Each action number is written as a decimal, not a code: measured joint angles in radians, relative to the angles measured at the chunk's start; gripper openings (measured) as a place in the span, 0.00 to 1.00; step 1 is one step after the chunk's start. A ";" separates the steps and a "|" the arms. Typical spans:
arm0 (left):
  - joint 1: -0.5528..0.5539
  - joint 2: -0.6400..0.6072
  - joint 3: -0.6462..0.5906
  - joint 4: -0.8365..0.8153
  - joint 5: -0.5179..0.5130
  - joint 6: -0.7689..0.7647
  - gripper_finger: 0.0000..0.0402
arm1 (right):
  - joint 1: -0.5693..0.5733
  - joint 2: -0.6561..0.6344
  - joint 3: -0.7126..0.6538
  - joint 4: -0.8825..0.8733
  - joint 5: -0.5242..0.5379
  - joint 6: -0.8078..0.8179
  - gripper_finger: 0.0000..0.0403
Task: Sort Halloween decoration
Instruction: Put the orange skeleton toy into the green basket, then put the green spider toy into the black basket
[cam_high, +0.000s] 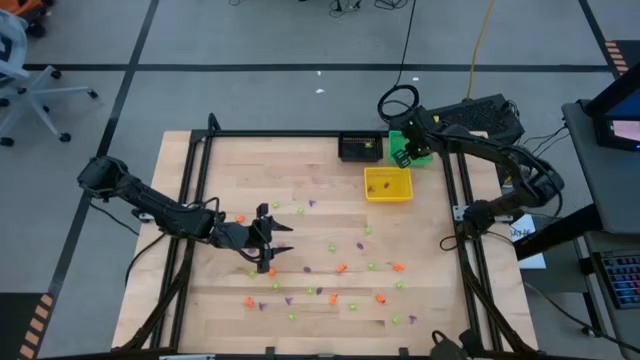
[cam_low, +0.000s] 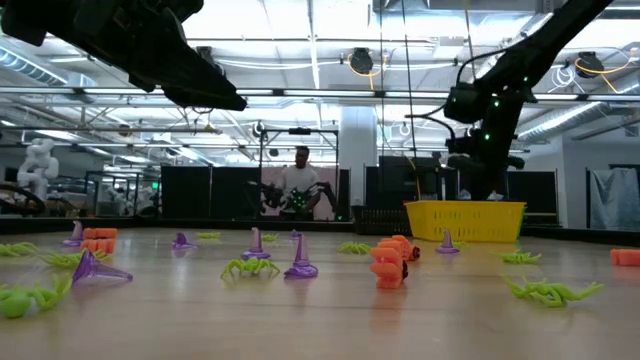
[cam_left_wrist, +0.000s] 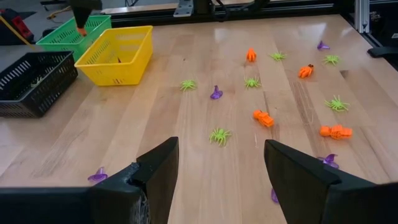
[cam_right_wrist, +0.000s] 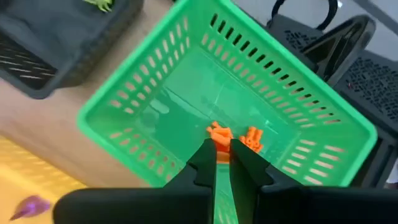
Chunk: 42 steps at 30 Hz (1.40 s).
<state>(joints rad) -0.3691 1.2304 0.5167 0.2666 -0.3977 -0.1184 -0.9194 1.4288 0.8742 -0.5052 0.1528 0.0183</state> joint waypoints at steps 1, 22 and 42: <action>0.000 0.000 0.000 0.000 0.000 0.000 0.59 | -0.004 0.012 0.000 0.007 0.000 0.003 0.03; 0.000 0.000 0.000 -0.026 0.000 -0.007 0.59 | -0.037 0.055 0.000 0.030 0.003 0.023 0.05; 0.000 0.000 0.000 -0.022 0.000 -0.033 0.59 | 0.125 -0.283 0.000 -0.087 -0.127 0.098 0.33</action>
<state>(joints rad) -0.3691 1.2308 0.5163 0.2443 -0.3973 -0.1513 -0.7942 1.1463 0.8742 -0.5918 0.0257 0.1161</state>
